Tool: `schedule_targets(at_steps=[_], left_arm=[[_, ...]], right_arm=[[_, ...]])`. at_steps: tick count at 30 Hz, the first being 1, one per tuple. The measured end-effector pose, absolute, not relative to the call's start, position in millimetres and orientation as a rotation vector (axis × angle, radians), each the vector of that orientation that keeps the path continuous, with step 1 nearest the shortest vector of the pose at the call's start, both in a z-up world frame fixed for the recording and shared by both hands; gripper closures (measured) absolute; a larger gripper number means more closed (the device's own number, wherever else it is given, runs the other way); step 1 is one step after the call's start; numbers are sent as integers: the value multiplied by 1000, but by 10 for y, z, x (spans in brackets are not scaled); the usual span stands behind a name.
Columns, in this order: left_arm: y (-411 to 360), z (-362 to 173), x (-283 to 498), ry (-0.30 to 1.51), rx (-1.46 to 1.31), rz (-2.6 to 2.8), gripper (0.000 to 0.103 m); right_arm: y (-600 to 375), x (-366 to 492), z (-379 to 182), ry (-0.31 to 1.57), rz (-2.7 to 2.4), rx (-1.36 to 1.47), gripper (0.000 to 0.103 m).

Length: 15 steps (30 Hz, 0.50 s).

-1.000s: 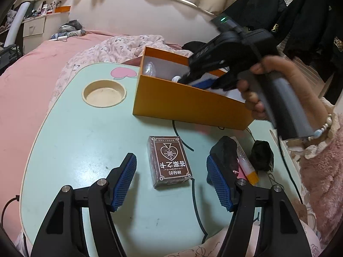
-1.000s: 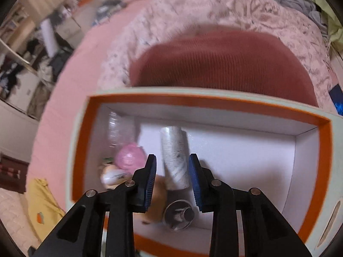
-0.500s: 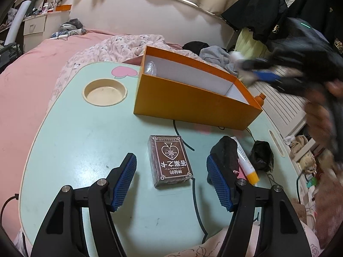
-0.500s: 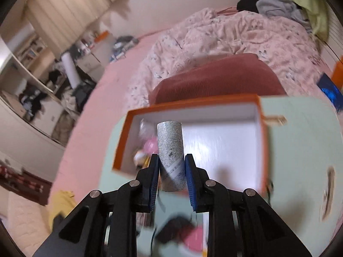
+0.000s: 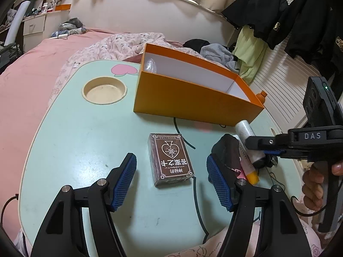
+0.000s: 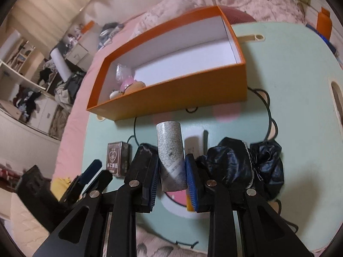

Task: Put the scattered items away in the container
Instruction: 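Lift the grey cylinder out and stand it on the table, right tool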

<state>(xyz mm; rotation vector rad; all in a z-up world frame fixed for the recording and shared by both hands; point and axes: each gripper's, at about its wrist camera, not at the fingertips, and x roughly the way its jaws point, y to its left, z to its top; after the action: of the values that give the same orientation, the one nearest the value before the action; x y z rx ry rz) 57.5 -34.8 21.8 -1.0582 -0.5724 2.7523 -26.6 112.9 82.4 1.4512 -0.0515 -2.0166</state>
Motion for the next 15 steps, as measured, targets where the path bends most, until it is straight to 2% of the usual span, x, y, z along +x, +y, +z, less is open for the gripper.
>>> schedule_targets(at_steps=[8,15], left_arm=[[-348,213,581,-579,-1059,2749,35],[-357,306,549,-561,-1023,2726,35]], right_arm=[[1259,-269,1019,-94,-2080,1335,75],[1404,126,1122,27,-2195,1130,75]])
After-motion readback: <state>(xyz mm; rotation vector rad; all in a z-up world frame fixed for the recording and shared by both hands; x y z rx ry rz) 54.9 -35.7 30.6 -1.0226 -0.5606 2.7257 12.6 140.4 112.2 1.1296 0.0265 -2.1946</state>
